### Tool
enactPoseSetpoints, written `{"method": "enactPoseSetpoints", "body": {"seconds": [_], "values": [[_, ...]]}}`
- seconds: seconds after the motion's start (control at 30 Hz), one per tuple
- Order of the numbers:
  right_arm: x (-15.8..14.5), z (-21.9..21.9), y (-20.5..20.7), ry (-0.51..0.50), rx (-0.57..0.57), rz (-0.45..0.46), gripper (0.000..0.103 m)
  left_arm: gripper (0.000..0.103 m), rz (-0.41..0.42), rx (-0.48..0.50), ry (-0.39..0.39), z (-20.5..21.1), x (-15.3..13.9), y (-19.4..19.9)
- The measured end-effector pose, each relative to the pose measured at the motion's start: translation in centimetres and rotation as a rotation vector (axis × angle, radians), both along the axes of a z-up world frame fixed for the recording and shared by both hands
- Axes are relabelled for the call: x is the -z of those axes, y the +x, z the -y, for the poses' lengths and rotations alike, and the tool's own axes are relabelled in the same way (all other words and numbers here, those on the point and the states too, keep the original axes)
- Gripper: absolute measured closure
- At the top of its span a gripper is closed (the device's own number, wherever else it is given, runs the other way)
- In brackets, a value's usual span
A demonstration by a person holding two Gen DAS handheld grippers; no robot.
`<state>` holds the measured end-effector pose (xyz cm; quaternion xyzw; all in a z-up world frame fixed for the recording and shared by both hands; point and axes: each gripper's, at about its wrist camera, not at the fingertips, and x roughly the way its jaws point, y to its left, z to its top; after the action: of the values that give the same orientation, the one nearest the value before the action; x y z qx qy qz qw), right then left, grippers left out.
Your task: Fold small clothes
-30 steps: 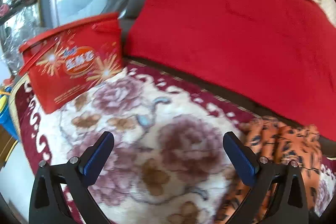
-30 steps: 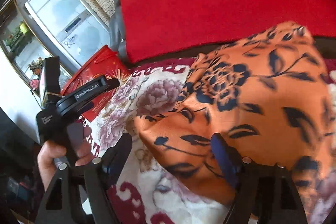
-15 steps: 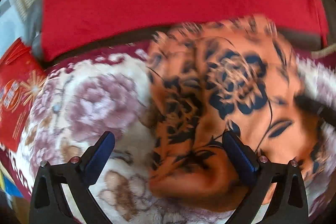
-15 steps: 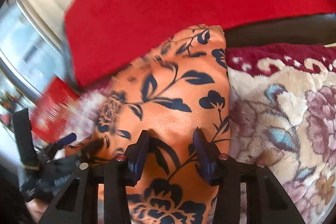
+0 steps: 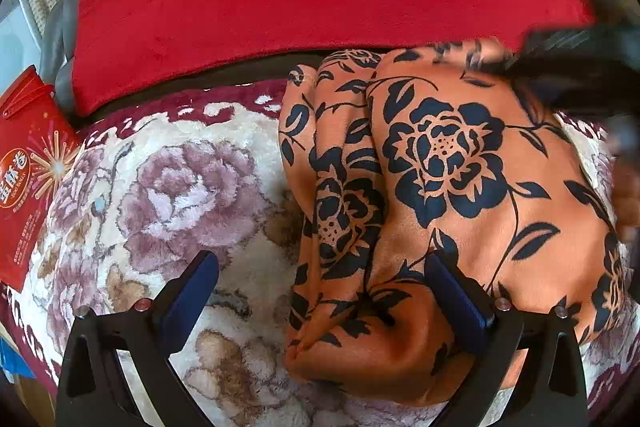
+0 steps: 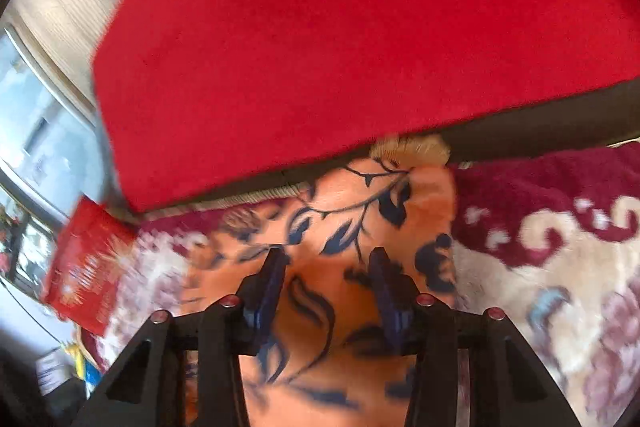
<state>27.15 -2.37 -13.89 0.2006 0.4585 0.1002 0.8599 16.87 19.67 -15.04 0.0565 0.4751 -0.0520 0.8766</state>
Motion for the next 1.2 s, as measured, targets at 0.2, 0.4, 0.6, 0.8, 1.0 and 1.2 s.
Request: {"method": "enactPoseSetpoints", "body": {"seconds": [0.2,0.4,0.6,0.8,1.0,1.2], "values": [[1.6,0.4,1.0,0.02,-0.01,-0.043,0.052,0.0,0.005,0.009,-0.001,-0.1,-0.1,0.0],[-2.9,0.2,-4.1,-0.014,-0.049,0.064,0.052,0.0,0.009,0.007,-0.002,-0.3,0.0,-0.3],[-5.1,-0.7,-11.8,-0.157,-0.107,0.166,0.052,0.0,0.01,0.0,-0.006,-0.3,0.0,-0.4],[-0.4,-0.2,-14.7,-0.207,-0.15,0.136,0.052,0.0,0.019,0.005,0.0,-0.2,0.1,-0.6],[-0.4,1.0,-15.8,-0.18,-0.165,0.18,0.052,0.0,0.05,0.019,-0.018,-1.3,-1.3,-0.7],[-1.2,1.1,-15.9,-0.065,-0.174,0.175,0.051,0.0,0.094,-0.06,0.027,-3.3,-2.0,-0.4]]}}
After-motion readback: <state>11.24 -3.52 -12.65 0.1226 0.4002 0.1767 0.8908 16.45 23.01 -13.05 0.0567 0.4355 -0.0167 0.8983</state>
